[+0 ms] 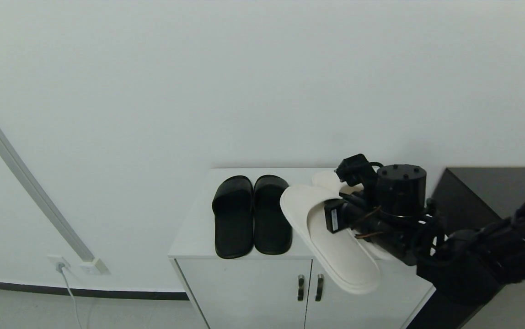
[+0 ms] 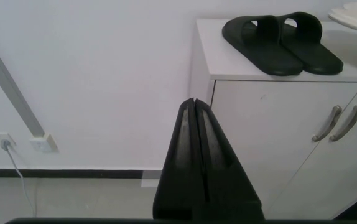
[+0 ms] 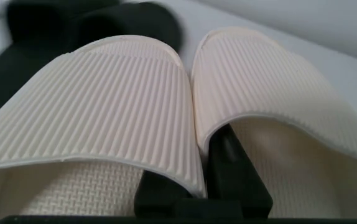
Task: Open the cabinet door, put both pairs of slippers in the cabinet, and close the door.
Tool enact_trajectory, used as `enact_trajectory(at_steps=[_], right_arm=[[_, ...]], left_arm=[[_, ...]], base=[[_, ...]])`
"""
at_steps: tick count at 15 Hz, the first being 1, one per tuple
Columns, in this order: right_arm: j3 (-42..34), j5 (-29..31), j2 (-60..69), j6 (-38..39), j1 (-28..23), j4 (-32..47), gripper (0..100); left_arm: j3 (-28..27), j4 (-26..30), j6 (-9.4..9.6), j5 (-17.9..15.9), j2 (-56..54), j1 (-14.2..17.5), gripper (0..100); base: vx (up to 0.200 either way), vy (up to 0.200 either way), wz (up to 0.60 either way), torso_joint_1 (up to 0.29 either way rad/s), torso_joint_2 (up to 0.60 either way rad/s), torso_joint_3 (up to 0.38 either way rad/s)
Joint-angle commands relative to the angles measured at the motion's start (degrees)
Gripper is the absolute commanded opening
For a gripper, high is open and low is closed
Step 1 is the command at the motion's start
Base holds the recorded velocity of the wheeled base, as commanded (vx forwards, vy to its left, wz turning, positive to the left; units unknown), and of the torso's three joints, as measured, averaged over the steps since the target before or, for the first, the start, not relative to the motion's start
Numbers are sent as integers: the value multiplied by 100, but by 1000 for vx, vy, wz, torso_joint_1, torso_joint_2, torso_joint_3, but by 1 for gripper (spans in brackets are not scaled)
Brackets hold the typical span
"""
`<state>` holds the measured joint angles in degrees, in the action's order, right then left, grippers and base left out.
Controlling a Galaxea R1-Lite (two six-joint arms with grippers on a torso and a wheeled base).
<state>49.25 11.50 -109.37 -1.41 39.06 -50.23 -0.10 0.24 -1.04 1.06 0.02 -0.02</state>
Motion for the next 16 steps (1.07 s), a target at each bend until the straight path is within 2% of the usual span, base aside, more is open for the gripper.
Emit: enact_trajectory(at_steps=[1,4,9,16], right_arm=[[-979,-877,1322,10,260,303,0],[-1357,-1659,1823,115,357,830,0],[-1383,-1721,1806,212,436,900,0],[-1506,-1861,1779,203,436,865,0]], left_arm=[[1,2,-2,8,-2,-6,0],[1,2,7,-1,6,2,0],[1,2,7,-1,6,2,0],[1,2,7,-9,6,-6,0]], base=[[0,0,0,0,0,0],[0,0,0,0,0,0],[0,0,0,0,0,0],[-200,0,0,2,3,0]])
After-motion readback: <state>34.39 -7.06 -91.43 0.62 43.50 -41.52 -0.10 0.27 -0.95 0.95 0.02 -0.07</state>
